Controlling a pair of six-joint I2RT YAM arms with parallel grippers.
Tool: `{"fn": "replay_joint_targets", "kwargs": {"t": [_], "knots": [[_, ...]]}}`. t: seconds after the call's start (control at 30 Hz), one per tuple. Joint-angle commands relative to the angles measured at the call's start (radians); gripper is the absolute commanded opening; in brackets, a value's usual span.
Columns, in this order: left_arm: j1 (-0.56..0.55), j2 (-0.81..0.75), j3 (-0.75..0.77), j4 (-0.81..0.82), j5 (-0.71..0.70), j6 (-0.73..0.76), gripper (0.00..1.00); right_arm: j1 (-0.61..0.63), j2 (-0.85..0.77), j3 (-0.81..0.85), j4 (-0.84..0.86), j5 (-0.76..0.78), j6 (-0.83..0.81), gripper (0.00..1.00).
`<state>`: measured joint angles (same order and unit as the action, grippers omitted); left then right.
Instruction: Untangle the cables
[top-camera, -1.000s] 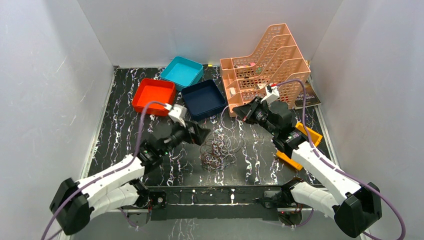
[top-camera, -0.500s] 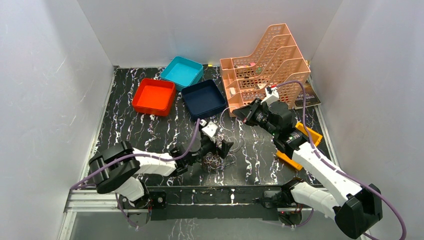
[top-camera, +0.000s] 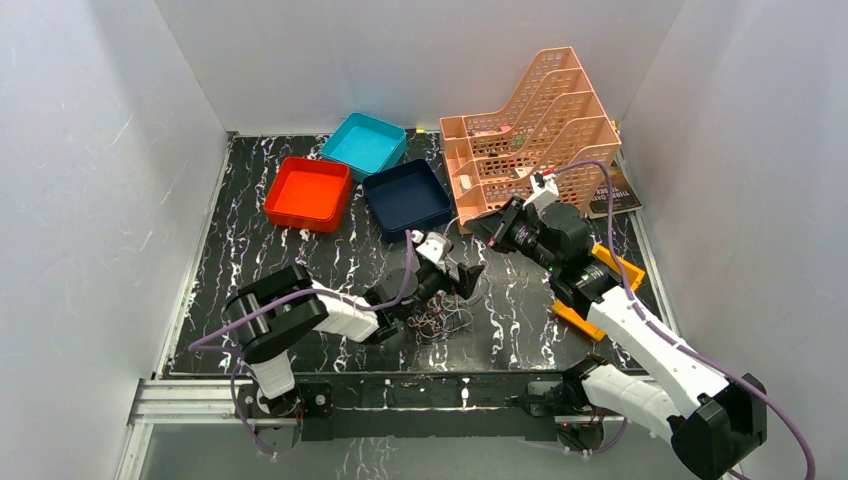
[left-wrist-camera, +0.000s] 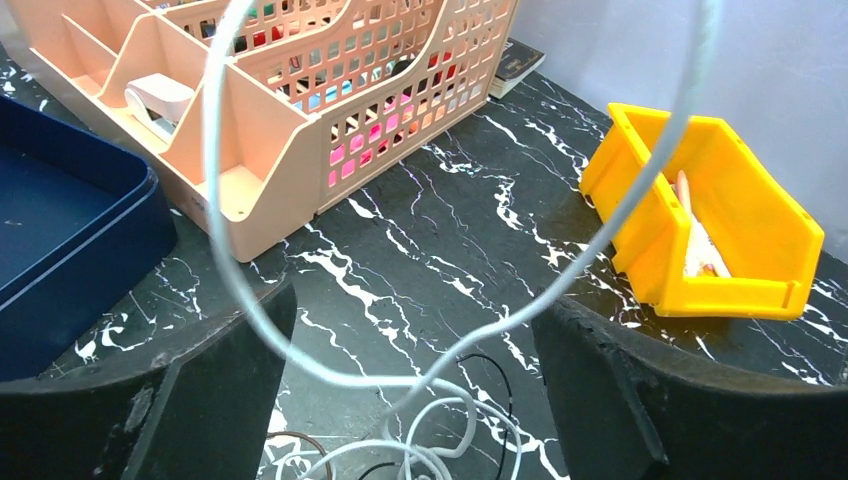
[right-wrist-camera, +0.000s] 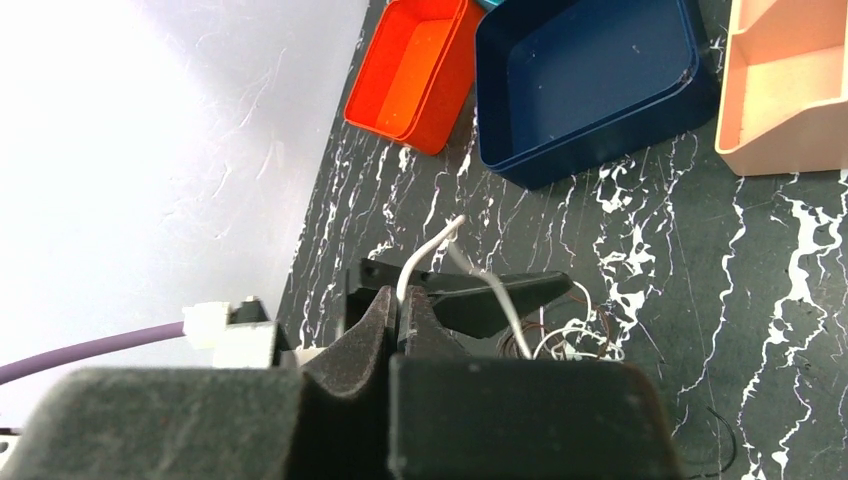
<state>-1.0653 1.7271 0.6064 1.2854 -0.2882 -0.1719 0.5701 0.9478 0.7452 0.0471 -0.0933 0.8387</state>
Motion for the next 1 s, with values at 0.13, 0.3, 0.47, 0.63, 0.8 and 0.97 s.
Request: {"fn": "replay_joint_targets", "kwargs": {"t": [0.13, 0.3, 0.47, 0.63, 0.8, 0.97], "knots": [[-0.004, 0.09, 0.042, 0.096, 0.015, -0.055, 0.73, 0.004, -0.054, 0.09, 0.015, -0.014, 0.037, 0.0], [-0.004, 0.121, 0.003, 0.124, 0.012, -0.087, 0.59, 0.004, -0.078, 0.124, -0.007, 0.0, 0.036, 0.0], [-0.004, 0.141, -0.018, 0.136, 0.017, -0.104, 0.44, 0.004, -0.095, 0.159, -0.026, 0.012, 0.028, 0.0], [-0.004, 0.145, -0.048, 0.14, 0.024, -0.123, 0.33, 0.004, -0.122, 0.205, -0.052, 0.062, -0.005, 0.0], [-0.004, 0.144, -0.086, 0.143, 0.035, -0.152, 0.29, 0.005, -0.129, 0.277, -0.081, 0.102, -0.061, 0.0], [-0.005, 0.152, -0.113, 0.143, 0.084, -0.179, 0.26, 0.004, -0.113, 0.371, -0.091, 0.112, -0.112, 0.0]]}}
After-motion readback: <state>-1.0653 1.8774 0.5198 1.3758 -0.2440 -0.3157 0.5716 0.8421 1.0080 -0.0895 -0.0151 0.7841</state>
